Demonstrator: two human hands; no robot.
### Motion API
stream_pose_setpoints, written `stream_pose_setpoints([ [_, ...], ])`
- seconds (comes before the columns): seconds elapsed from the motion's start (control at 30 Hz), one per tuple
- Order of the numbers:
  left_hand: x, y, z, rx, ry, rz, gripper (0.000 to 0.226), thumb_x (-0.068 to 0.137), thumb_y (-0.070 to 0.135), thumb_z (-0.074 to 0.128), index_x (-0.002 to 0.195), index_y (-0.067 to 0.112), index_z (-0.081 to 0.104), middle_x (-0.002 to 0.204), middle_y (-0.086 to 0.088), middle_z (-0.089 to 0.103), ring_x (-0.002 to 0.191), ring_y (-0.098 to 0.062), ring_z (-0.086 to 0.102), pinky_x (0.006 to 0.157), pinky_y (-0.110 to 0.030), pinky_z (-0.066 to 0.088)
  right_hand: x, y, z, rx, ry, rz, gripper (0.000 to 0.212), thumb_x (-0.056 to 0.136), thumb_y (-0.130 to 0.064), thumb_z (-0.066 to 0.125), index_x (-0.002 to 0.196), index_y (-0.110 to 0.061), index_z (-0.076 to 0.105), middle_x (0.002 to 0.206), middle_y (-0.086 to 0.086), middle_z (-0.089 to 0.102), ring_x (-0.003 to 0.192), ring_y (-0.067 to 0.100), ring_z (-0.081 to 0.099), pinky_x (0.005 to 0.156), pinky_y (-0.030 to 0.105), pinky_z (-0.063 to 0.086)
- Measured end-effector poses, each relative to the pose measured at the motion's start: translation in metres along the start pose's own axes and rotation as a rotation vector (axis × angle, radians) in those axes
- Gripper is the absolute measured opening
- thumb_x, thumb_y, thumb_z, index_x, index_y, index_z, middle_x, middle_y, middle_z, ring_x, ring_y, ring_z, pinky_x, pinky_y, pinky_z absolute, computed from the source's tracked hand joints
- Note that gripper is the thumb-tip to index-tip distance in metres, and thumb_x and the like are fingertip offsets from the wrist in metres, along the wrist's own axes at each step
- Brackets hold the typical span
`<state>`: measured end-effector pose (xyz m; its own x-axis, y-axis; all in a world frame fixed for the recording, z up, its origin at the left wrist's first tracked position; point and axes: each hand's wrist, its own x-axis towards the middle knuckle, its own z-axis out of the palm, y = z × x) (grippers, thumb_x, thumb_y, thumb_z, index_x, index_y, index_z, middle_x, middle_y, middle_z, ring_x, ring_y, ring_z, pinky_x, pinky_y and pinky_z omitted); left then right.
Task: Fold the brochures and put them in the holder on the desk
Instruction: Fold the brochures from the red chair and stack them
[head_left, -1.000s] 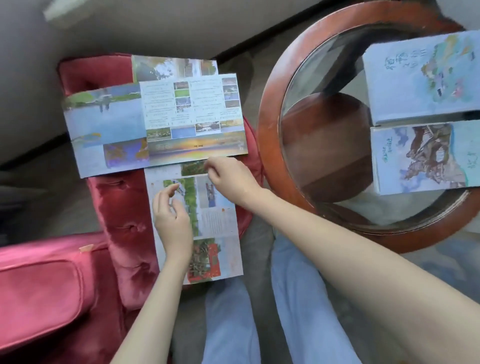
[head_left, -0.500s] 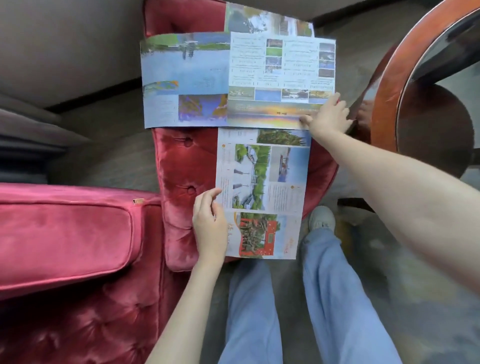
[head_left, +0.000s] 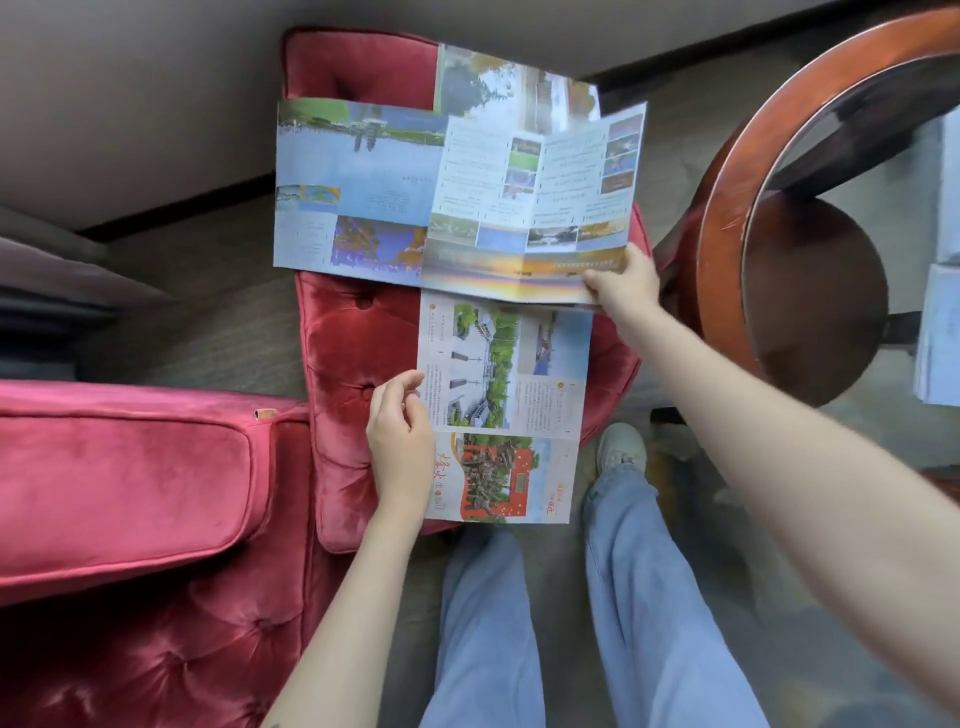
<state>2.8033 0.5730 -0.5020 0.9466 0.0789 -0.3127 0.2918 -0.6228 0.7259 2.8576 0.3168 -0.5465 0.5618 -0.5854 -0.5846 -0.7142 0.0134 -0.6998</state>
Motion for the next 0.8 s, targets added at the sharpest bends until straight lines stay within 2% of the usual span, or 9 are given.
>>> stream_pose_setpoints([
  [0.07, 0.000, 0.007, 0.000, -0.021, -0.001, -0.038, 0.030, 0.092, 0.000, 0.040, 0.111, 0.009, 0.061, 0.109, -0.001, 0.058, 0.103, -0.020, 0.057, 0.092, -0.032, 0.045, -0.025, 0.006, -0.003, 0.121, -0.061, 0.035, 0.035, 0.086, 0.000, 0.056, 0.119, -0.011, 0.053, 0.114, 0.003, 0.062, 0.099, 0.020, 0.063, 0.068, 0.030, 0.059],
  [0.13, -0.001, 0.014, 0.001, -0.045, -0.015, -0.113, 0.029, 0.093, 0.004, 0.040, 0.115, 0.012, 0.057, 0.114, -0.004, 0.059, 0.105, -0.019, 0.056, 0.089, -0.031, 0.045, -0.051, 0.011, -0.009, 0.226, -0.070, 0.100, 0.039, 0.088, 0.001, 0.054, 0.125, -0.010, 0.050, 0.118, 0.005, 0.060, 0.103, 0.023, 0.063, 0.077, 0.040, 0.059],
  [0.2, -0.002, 0.021, 0.003, -0.056, -0.033, -0.231, 0.029, 0.095, 0.012, 0.042, 0.123, 0.014, 0.052, 0.120, -0.005, 0.058, 0.104, -0.017, 0.054, 0.086, -0.028, 0.040, -0.077, 0.013, -0.018, 0.298, -0.057, 0.133, 0.036, 0.088, 0.001, 0.054, 0.121, -0.013, 0.051, 0.115, 0.005, 0.060, 0.102, 0.023, 0.063, 0.081, 0.042, 0.057],
  [0.33, -0.005, 0.037, 0.008, -0.296, -0.125, -0.587, 0.047, 0.098, 0.030, 0.043, 0.139, 0.011, 0.033, 0.138, -0.012, 0.045, 0.113, -0.023, 0.053, 0.100, -0.043, 0.043, -0.134, 0.014, -0.046, 0.397, -0.108, 0.092, 0.030, 0.089, -0.003, 0.056, 0.115, -0.018, 0.054, 0.110, 0.002, 0.063, 0.089, 0.012, 0.065, 0.058, 0.023, 0.057],
  [0.43, -0.011, 0.047, 0.011, -0.547, -0.139, -0.707, 0.056, 0.097, 0.029, 0.047, 0.145, 0.012, 0.022, 0.138, -0.010, 0.042, 0.108, -0.022, 0.053, 0.086, -0.038, 0.050, -0.165, 0.012, -0.063, 0.358, -0.068, -0.013, 0.027, 0.087, -0.006, 0.059, 0.106, -0.025, 0.057, 0.102, -0.010, 0.066, 0.089, -0.001, 0.064, 0.066, 0.013, 0.053],
  [0.5, -0.011, 0.052, 0.013, -0.762, -0.133, -0.807, 0.046, 0.097, 0.023, 0.050, 0.137, 0.008, 0.032, 0.131, -0.012, 0.046, 0.105, -0.022, 0.053, 0.078, -0.036, 0.050, -0.178, 0.009, -0.070, 0.340, -0.029, -0.063, 0.029, 0.086, -0.004, 0.058, 0.102, -0.028, 0.058, 0.098, -0.016, 0.066, 0.087, -0.008, 0.062, 0.069, 0.007, 0.048],
  [0.63, -0.009, 0.052, 0.017, -1.032, -0.095, -0.968, 0.013, 0.097, 0.019, 0.049, 0.104, 0.008, 0.053, 0.112, -0.007, 0.058, 0.111, -0.022, 0.054, 0.093, -0.039, 0.046, -0.182, 0.010, -0.083, 0.335, 0.073, -0.065, 0.032, 0.086, -0.003, 0.056, 0.114, -0.019, 0.059, 0.102, -0.013, 0.066, 0.089, -0.004, 0.062, 0.064, 0.001, 0.045],
  [0.73, -0.005, 0.050, 0.019, -1.154, -0.084, -0.993, 0.016, 0.097, 0.022, 0.048, 0.088, 0.011, 0.055, 0.090, -0.004, 0.056, 0.089, -0.018, 0.056, 0.097, -0.038, 0.043, -0.175, 0.013, -0.100, 0.196, 0.099, -0.103, 0.031, 0.084, -0.003, 0.054, 0.106, -0.024, 0.059, 0.094, -0.018, 0.064, 0.086, -0.009, 0.059, 0.063, -0.003, 0.040],
  [0.8, -0.001, 0.046, 0.019, -1.201, -0.038, -1.006, 0.019, 0.097, 0.025, 0.048, 0.086, 0.010, 0.054, 0.087, -0.005, 0.053, 0.080, -0.017, 0.053, 0.092, -0.036, 0.045, -0.170, 0.015, -0.111, 0.100, 0.113, -0.130, 0.031, 0.082, -0.002, 0.053, 0.097, -0.029, 0.058, 0.085, -0.023, 0.062, 0.078, -0.018, 0.056, 0.061, -0.003, 0.037],
])
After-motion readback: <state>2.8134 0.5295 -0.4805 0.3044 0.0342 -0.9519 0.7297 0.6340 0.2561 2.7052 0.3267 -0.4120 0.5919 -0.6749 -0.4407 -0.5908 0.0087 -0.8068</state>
